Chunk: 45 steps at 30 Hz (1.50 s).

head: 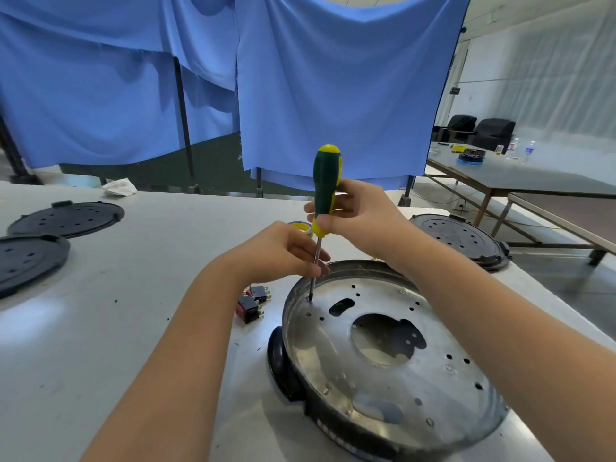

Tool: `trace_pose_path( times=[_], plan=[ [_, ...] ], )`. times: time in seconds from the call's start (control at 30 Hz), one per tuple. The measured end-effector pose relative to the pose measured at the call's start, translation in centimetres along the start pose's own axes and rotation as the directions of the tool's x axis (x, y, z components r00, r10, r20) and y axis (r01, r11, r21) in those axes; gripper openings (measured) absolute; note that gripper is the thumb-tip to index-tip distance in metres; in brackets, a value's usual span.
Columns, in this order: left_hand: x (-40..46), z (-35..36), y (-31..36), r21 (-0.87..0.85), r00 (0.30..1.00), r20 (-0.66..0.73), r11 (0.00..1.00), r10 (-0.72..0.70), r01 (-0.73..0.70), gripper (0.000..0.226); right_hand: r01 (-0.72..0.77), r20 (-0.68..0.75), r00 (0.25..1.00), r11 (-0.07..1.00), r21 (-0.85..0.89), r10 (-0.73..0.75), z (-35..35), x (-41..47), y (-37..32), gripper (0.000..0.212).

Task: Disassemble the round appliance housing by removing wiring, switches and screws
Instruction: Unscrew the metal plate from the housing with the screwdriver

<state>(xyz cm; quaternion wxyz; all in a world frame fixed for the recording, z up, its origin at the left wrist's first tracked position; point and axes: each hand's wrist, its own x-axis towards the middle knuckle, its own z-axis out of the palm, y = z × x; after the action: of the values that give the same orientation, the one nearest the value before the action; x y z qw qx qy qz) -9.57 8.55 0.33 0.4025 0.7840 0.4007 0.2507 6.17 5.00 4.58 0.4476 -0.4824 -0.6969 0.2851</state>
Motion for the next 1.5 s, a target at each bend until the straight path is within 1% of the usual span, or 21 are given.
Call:
trace_pose_path(
  times=[0.07, 0.1, 0.17, 0.23, 0.33, 0.43, 0.5, 0.6, 0.63, 0.7, 0.77, 0.87, 0.97, 1.0, 1.1, 1.13, 1.27, 1.33, 1.4, 1.43, 1.5],
  plan=[
    [-0.02, 0.00, 0.03, 0.003, 0.999, -0.043, 1.000, 0.000, 0.001, 0.016, -0.030, 0.036, 0.999, 0.997, 0.066, 0.027, 0.19, -0.04, 0.00, 0.034],
    [0.01, 0.10, 0.04, 0.012, 0.997, -0.075, 1.000, 0.001, 0.000, 0.014, -0.034, 0.024, 0.999, 0.997, 0.063, 0.032, 0.31, -0.07, 0.06, 0.031],
    [0.12, 0.45, 0.02, 0.024, 0.991, -0.136, 1.000, 0.008, -0.005, 0.016, -0.012, -0.037, 0.999, 1.000, -0.025, 0.011, 0.53, -0.19, 0.30, 0.022],
    [0.29, 0.75, -0.12, 0.035, 0.986, -0.163, 0.999, 0.019, -0.014, 0.022, 0.001, -0.079, 0.997, 0.994, -0.105, -0.010, 0.65, -0.32, 0.58, 0.021],
    [0.31, 0.61, -0.12, 0.029, 0.994, -0.111, 0.999, 0.016, -0.013, 0.014, 0.006, -0.093, 0.996, 0.993, -0.115, -0.017, 0.46, -0.27, 0.80, 0.022],
    [0.12, 0.07, -0.08, 0.001, 1.000, -0.023, 1.000, 0.014, -0.014, 0.019, 0.003, -0.005, 1.000, 1.000, 0.013, -0.003, 0.43, -0.16, 0.71, 0.028],
    [0.05, -0.03, -0.04, 0.003, 0.999, -0.054, 1.000, 0.011, -0.011, 0.016, -0.021, 0.044, 0.999, 0.998, 0.053, 0.019, 0.58, -0.18, 0.65, 0.031],
    [0.12, 0.39, 0.08, 0.016, 0.988, -0.154, 1.000, 0.018, -0.016, 0.015, -0.004, -0.012, 1.000, 0.995, -0.102, 0.003, 0.95, -0.34, 0.76, 0.034],
    [0.22, 0.58, 0.10, 0.027, 0.986, -0.166, 0.999, 0.024, -0.020, 0.018, 0.004, -0.049, 0.999, 0.990, -0.141, -0.011, 1.04, -0.43, 0.84, 0.037],
    [0.33, 0.76, 0.09, 0.045, 0.988, -0.155, 0.999, 0.020, -0.013, 0.022, 0.012, -0.106, 0.994, 0.989, -0.147, -0.028, 1.02, -0.51, 0.85, 0.037],
    [0.23, 0.55, 0.06, 0.033, 0.995, -0.099, 0.999, 0.007, -0.004, 0.016, 0.014, -0.112, 0.993, 0.992, -0.123, -0.028, 0.72, -0.47, 0.79, 0.031],
    [0.04, 0.03, 0.06, 0.003, 1.000, -0.025, 1.000, 0.006, -0.006, 0.019, 0.003, -0.022, 1.000, 0.999, -0.046, -0.004, 0.27, -0.28, 0.56, 0.029],
    [0.02, 0.13, 0.12, 0.014, 0.996, -0.091, 1.000, 0.001, 0.000, 0.015, -0.047, 0.038, 0.998, 0.995, 0.087, 0.043, 0.41, -0.19, 0.47, 0.032],
    [0.04, 0.26, 0.15, 0.019, 0.993, -0.118, 1.000, 0.005, -0.003, 0.015, -0.048, 0.026, 0.999, 0.997, 0.066, 0.046, 0.52, -0.23, 0.54, 0.030],
    [0.20, 0.64, 0.14, 0.051, 0.985, -0.167, 0.998, 0.031, -0.023, 0.025, 0.010, -0.044, 0.999, 0.992, -0.129, -0.016, 0.79, -0.59, 0.82, 0.027],
    [0.25, 0.69, 0.14, 0.056, 0.986, -0.166, 0.998, 0.034, -0.025, 0.026, 0.020, -0.060, 0.998, 0.989, -0.147, -0.029, 0.81, -0.66, 0.84, 0.026],
    [0.25, 0.41, 0.15, 0.022, 0.998, -0.053, 0.999, 0.026, -0.025, 0.017, 0.020, -0.050, 0.998, 0.991, -0.130, -0.026, 0.51, -0.50, 0.65, 0.023],
    [0.24, 0.19, 0.08, 0.030, 0.999, -0.025, 0.999, 0.024, -0.023, 0.019, 0.005, 0.009, 1.000, 0.999, -0.044, -0.005, 0.47, -0.44, 0.49, 0.028],
    [0.22, 0.17, 0.07, 0.042, 0.997, -0.069, 0.999, 0.028, -0.025, 0.015, -0.025, 0.051, 0.998, 0.999, 0.032, 0.023, 0.58, -0.49, 0.37, 0.033],
    [0.23, 0.27, 0.09, 0.046, 0.994, -0.102, 0.999, 0.030, -0.025, 0.015, -0.029, 0.047, 0.998, 0.999, 0.024, 0.028, 0.68, -0.55, 0.38, 0.033],
    [0.33, 0.67, 0.22, 0.055, 0.988, -0.149, 0.998, 0.037, -0.029, 0.018, -0.013, -0.002, 1.000, 0.997, -0.073, 0.013, 0.83, -0.68, 0.55, 0.035]
  ],
)
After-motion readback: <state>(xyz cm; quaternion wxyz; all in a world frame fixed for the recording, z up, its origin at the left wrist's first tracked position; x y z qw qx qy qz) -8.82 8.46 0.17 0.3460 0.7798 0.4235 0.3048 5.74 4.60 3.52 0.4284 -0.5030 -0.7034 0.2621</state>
